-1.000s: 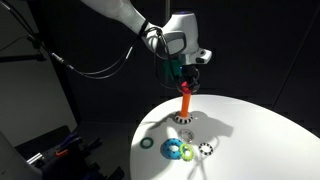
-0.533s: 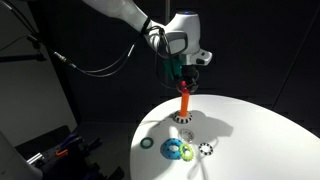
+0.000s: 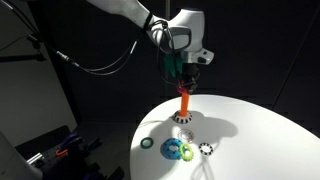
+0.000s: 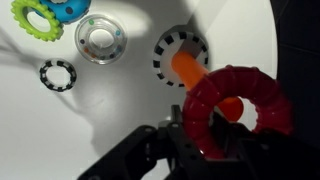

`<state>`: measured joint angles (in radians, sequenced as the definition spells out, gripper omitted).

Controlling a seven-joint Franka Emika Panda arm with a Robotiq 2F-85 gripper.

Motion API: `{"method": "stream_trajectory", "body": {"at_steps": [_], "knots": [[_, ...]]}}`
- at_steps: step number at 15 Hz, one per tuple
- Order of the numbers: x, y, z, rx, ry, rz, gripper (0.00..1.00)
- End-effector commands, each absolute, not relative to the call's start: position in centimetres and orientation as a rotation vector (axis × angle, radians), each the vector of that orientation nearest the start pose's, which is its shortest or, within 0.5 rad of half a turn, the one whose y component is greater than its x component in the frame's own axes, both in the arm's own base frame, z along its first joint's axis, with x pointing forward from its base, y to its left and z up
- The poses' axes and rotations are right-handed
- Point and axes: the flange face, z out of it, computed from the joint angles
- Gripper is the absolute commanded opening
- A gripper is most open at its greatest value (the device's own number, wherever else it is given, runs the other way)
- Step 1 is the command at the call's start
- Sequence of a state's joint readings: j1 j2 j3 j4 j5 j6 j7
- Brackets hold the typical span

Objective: Remove the top two circular objects on the orange object then put the pink object

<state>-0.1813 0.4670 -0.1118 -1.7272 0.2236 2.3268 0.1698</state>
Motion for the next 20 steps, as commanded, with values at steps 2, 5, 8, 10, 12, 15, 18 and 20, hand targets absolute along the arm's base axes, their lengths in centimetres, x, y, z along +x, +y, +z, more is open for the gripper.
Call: {"method": "stream_trajectory", "body": {"at_steps": [2, 5, 8, 10, 12, 15, 18, 20], "knots": [[66.1, -19.1, 34.0, -2.897, 0.883, -0.227, 0.11], [66.5, -19.2, 34.1, -2.902, 0.890, -0.221, 0.11], [66.8, -19.3, 34.0, -2.909, 0.900, -0.208, 0.11], [67.0, -19.5, 33.9, -2.914, 0.904, -0.198, 0.11], [67.2, -19.6, 33.6, -2.916, 0.903, -0.178, 0.11], [67.3, -19.6, 33.1, -2.911, 0.897, -0.141, 0.11], [67.5, -19.6, 32.5, -2.912, 0.894, -0.108, 0.11], [67.6, -19.5, 32.3, -2.914, 0.893, -0.093, 0.11]]}}
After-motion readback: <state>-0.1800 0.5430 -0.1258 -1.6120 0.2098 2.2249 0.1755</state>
